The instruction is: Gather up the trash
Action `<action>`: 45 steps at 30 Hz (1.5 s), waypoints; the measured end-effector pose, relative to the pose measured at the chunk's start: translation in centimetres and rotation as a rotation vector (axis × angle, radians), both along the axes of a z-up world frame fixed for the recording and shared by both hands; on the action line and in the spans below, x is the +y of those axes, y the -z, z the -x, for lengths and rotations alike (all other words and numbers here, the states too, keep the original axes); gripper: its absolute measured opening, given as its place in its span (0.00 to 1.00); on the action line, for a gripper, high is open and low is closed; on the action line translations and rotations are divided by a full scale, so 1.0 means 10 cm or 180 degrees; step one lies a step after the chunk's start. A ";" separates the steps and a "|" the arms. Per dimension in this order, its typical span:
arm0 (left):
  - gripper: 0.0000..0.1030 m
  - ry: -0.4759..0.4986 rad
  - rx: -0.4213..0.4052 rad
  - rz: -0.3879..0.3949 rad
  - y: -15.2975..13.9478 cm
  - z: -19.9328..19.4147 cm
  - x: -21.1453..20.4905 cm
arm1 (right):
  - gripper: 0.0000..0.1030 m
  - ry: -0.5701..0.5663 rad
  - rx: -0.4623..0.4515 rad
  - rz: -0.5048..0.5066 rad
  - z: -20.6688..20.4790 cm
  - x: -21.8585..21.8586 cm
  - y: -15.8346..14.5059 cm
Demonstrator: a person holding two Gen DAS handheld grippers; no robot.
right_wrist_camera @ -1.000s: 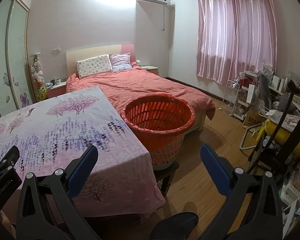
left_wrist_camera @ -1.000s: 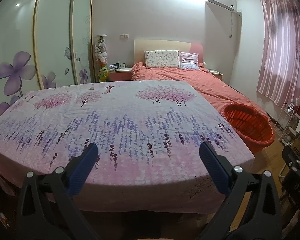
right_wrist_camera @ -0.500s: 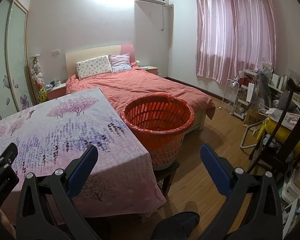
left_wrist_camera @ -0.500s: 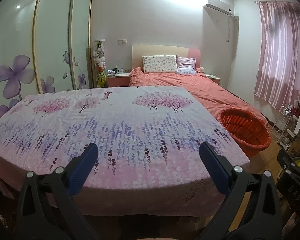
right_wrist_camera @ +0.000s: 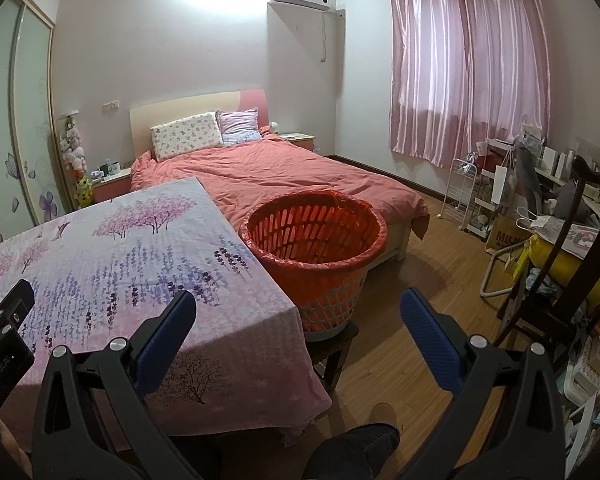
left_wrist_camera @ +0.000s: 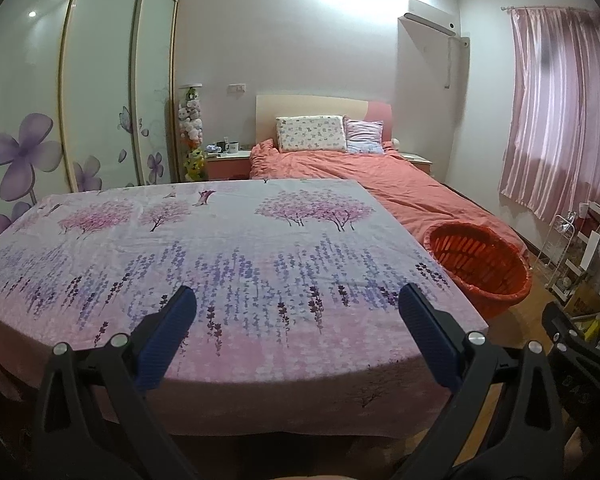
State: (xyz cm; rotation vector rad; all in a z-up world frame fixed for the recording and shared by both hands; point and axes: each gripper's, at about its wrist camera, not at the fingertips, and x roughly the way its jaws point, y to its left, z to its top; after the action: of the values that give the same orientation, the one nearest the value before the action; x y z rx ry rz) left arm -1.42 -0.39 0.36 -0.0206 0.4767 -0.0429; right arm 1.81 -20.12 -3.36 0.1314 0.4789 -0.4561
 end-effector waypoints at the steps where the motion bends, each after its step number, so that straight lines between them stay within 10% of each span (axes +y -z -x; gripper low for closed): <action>1: 0.96 0.0006 -0.0003 -0.0001 0.00 0.00 0.00 | 0.98 0.0001 0.0001 -0.0001 0.00 0.00 0.00; 45: 0.96 0.0012 0.0010 -0.0029 0.01 -0.02 0.00 | 0.98 0.0015 -0.0004 -0.0003 0.01 -0.01 -0.01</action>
State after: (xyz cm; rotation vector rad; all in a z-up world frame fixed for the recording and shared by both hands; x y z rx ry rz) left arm -1.18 -0.39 0.29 -0.0110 0.4801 -0.0444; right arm 1.75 -20.22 -3.27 0.1339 0.4776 -0.4603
